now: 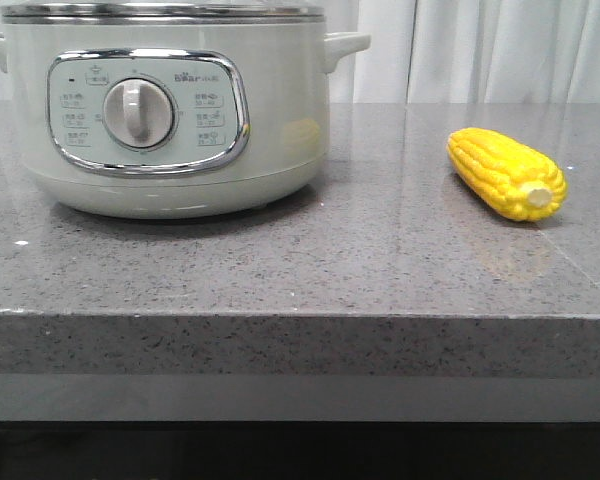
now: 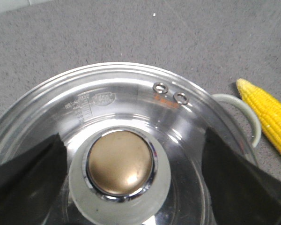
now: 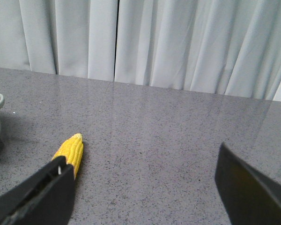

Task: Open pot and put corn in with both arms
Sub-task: 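Grasp the glass lid knob with the left gripper and lift the lid, then lower the right gripper onto the yellow corn cob and grasp it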

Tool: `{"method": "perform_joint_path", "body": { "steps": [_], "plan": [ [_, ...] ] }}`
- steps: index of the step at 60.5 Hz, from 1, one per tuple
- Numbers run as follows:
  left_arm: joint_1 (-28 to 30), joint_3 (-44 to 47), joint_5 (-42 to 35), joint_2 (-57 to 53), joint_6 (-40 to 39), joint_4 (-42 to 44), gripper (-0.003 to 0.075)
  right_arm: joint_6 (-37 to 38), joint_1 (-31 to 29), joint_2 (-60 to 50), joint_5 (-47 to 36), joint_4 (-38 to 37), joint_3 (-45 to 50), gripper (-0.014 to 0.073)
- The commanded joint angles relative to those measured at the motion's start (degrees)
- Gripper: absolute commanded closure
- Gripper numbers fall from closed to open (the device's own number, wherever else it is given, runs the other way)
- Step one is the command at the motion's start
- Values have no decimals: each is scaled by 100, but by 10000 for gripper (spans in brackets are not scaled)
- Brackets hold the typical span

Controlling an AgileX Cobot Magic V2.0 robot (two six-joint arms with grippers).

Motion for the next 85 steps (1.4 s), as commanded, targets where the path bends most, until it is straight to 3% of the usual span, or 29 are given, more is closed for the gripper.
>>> {"method": "perform_joint_path", "body": {
  "steps": [1,16,31,42,70,85],
  "plan": [
    [-38,-220,-355,-104,-44,-82,151,-29,-26,97,-419,-38,-205,-30],
    [-12,-220,-367,-49,-44,-82,183,-29,-21,97,-419,-38,-205,-30],
    [-12,-220,-354,-49,-44,-60,369,-29,1,97,-419,-38,-205,-30],
    [-12,-220,-354,-49,-44,-60,445,-29,14,97,-414,-38,-205,-30],
    [-12,-695,-353,-387,-44,-50,458,-29,14,97,-414,-38,-205,-30],
    [-24,-323,-229,-1121,24,-50,458,-29,14,97,-393,-38,-205,-30]
  ]
}}
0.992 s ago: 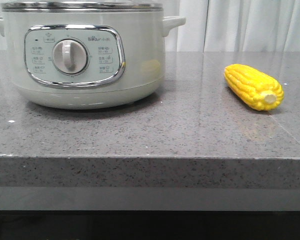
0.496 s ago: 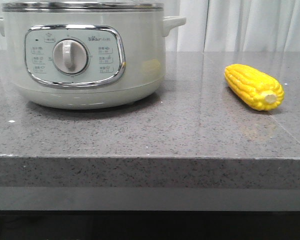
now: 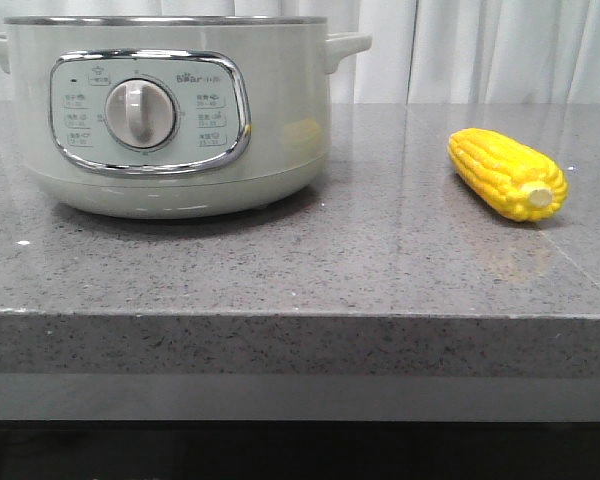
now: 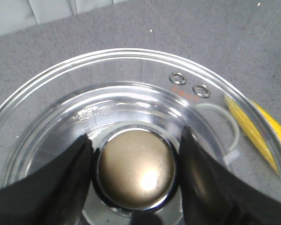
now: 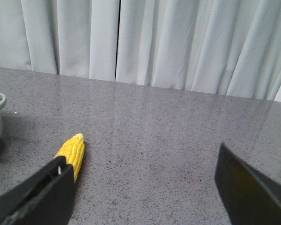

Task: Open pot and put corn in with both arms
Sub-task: 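Lower the right gripper onto the yellow corn cob and grasp it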

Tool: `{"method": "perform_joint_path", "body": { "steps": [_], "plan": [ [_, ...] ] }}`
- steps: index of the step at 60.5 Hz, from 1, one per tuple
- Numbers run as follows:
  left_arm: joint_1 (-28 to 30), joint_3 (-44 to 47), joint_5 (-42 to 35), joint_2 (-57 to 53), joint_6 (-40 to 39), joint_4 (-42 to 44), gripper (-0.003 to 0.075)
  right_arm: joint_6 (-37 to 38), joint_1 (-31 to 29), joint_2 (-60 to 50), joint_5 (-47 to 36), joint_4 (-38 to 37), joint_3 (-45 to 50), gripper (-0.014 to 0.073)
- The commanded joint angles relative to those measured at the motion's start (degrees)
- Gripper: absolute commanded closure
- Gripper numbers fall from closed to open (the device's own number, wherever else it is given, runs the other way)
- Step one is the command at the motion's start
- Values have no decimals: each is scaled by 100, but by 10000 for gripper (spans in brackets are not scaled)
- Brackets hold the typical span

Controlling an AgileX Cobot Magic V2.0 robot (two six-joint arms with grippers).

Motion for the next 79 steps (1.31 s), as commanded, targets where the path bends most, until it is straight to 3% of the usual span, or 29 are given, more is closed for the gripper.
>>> {"method": "perform_joint_path", "body": {
  "steps": [1,19,43,62,79],
  "plan": [
    [-35,59,-639,-643,33,-126,458,-29,4,97,-406,-38,-205,-30],
    [-35,2393,-990,-2561,25,-190,458,-29,4,97,-399,-38,-205,-30],
    [-35,4695,-661,-5063,-43,-229,458,-29,4,927,-422,76,-205,-30],
    [-35,5247,-573,-6346,-143,-229,458,-29,132,2737,-688,1054,-293,-30],
    [-35,5247,-573,-6416,-143,-229,458,-29,1075,4475,-654,1195,-1184,-30]
  ]
}}
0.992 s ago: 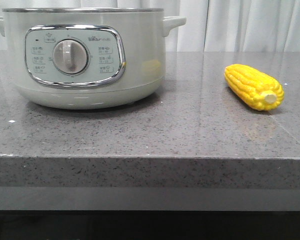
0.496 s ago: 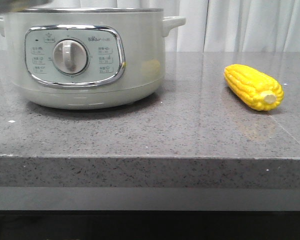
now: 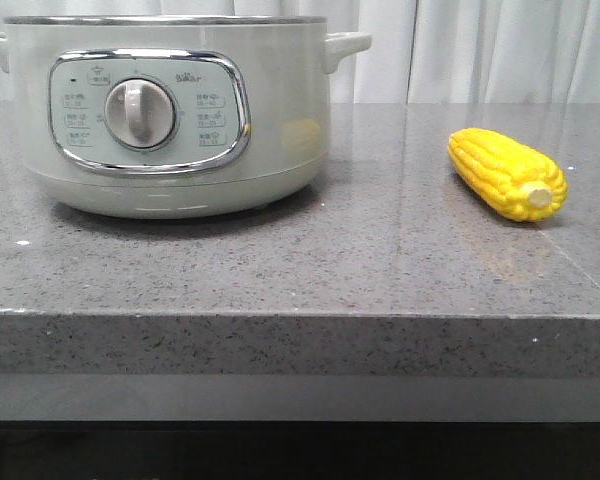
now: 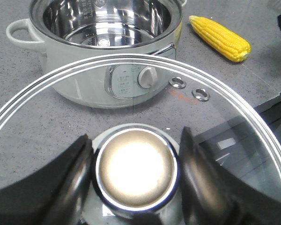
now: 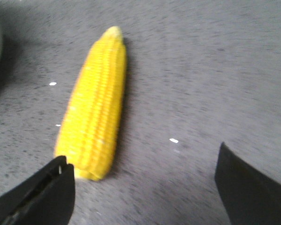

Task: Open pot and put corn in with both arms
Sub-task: 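Lower the right gripper onto the yellow corn cob and grasp it, then lift the corn with the right gripper, carry it over the pot, release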

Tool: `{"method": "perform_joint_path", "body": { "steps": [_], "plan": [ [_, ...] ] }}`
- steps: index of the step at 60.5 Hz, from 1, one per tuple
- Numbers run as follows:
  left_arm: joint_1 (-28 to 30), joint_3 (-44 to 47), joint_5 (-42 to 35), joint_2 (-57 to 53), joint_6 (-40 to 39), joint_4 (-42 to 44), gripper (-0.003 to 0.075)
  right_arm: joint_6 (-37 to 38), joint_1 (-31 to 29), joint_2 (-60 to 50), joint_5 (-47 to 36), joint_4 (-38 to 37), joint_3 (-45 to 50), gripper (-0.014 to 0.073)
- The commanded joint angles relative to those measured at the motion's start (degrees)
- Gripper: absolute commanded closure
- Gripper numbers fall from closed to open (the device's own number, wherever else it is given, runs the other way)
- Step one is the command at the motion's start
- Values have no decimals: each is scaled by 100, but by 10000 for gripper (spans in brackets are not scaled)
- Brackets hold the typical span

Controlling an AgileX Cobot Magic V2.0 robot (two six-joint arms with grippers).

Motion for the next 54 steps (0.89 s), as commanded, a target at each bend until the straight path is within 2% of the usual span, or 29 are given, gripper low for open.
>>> {"method": "perform_joint_path", "body": {
  "steps": [1,13,27,32,39,43,47,54],
  "plan": [
    [-35,-191,-809,32,-69,-151,458,-29,276,464,-428,183,-528,-30],
    [-35,-191,-809,32,-69,-151,458,-29,543,1611,-288,422,-1323,-30],
    [-35,-191,-809,32,-69,-151,458,-29,591,2615,-154,473,-1984,-24],
    [-35,-191,-809,32,-69,-151,458,-29,591,2806,-71,473,-2097,43],
    [-35,-191,-809,32,-69,-151,458,-29,591,2898,33,477,-2201,254],
    [-35,-191,-809,32,-69,-151,458,-29,591,2884,40,477,-2275,329],
    [-35,-191,-809,32,-69,-151,458,-29,591,2830,47,477,-2400,371],
    [-35,-191,-809,32,-69,-151,458,-43,591,2653,76,477,-2799,369]
  ]
}}
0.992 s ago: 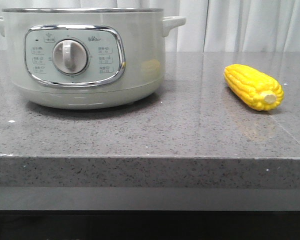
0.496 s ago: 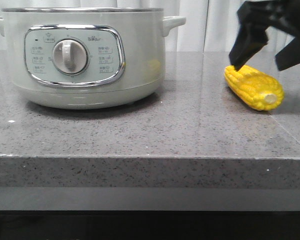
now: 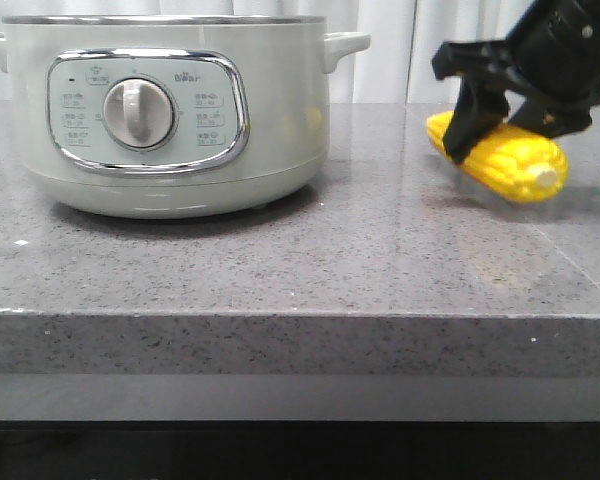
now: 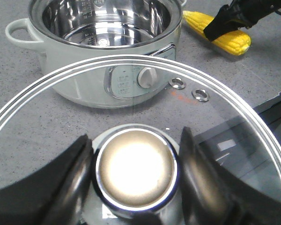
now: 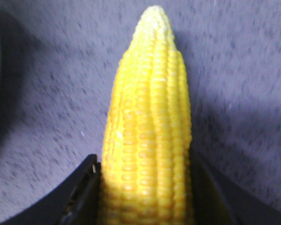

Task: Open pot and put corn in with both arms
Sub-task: 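Lift the corn with the right gripper, carry it over the pot, release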

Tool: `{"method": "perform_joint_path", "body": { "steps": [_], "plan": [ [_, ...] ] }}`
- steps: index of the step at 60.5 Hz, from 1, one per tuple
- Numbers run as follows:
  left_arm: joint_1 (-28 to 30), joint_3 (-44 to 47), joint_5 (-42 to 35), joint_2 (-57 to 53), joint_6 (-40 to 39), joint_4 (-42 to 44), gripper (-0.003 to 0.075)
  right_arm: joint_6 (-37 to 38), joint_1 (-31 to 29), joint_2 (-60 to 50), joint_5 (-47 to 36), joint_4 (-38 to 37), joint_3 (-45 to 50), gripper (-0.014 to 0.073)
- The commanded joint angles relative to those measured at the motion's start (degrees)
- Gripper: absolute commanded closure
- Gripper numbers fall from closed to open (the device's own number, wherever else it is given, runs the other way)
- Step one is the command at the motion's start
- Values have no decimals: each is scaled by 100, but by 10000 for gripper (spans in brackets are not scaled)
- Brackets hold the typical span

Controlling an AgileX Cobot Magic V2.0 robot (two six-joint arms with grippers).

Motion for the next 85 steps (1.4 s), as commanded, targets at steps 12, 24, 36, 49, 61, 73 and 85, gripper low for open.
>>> {"method": "perform_joint_path", "body": {
  "steps": [12,24,36,49,61,73,85],
  "plan": [
    [-35,-191,-809,32,-69,-142,458,-136,105,-483,100,73,-1486,369],
    [-35,-191,-809,32,-69,-142,458,-362,884,-240,175,73,-2658,369],
    [-35,-191,-809,32,-69,-142,458,-404,1856,426,192,73,-3421,369],
    [-35,-191,-854,32,-69,-142,458,-411,2389,1230,199,73,-3797,298],
    [-35,-191,-854,32,-69,-142,458,-411,2418,1431,361,73,-3797,60],
    [-35,-191,-854,32,-69,-142,458,-411,2401,1332,371,62,-3803,39],
    [-35,-191,-854,32,-69,-142,458,-411,2357,1179,398,-21,-3803,60]
  ]
}}
